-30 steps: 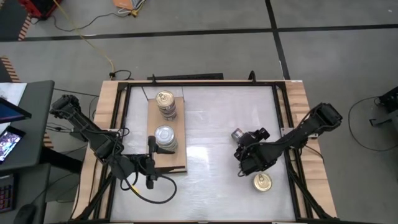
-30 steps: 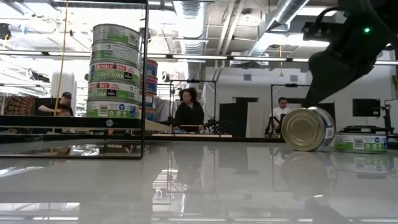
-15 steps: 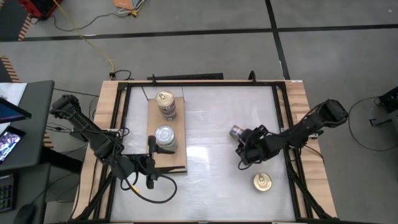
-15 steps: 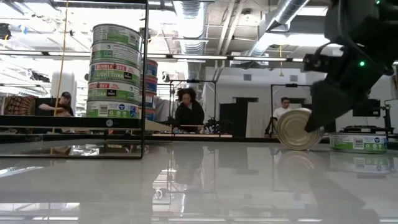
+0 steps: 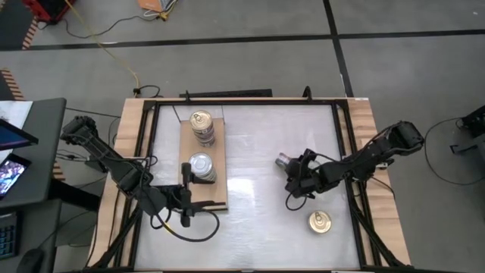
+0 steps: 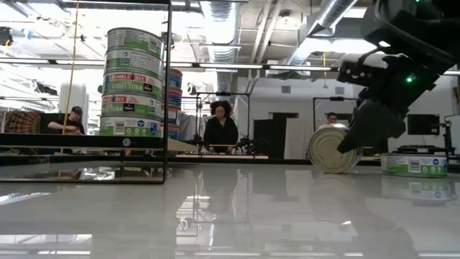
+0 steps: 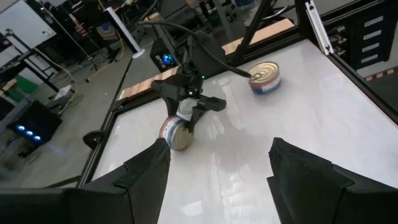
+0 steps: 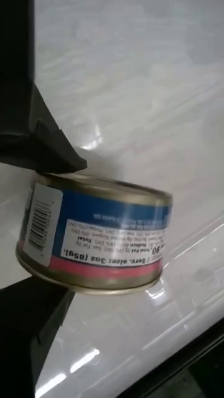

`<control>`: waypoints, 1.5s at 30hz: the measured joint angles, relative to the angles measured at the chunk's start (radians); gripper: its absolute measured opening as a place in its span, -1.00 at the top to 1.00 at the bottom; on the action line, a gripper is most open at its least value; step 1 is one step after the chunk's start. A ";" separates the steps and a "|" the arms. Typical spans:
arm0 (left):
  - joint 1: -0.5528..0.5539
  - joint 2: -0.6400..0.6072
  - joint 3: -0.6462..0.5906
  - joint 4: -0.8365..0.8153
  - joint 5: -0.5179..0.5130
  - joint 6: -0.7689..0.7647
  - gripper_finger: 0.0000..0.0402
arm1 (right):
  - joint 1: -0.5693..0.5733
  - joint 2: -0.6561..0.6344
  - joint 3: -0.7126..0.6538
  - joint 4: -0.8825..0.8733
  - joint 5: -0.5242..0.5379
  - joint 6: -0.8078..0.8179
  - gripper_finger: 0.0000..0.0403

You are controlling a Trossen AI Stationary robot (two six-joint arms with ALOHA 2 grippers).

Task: Stack canned seafood by type on shelf
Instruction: Stack the blue-pink tuna can on top of the other blue-pink tuna can on the shelf

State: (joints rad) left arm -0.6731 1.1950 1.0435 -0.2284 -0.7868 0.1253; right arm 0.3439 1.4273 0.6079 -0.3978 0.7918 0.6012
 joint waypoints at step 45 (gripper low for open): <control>0.319 0.333 0.305 -0.088 -0.134 0.372 -0.69 | -0.055 -0.024 0.190 0.852 -0.031 -1.131 -0.10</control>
State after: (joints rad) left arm -0.3545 1.5275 1.3488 -0.3160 -0.9211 0.4969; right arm 0.2887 1.4036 0.7975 0.4540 0.7609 -0.5297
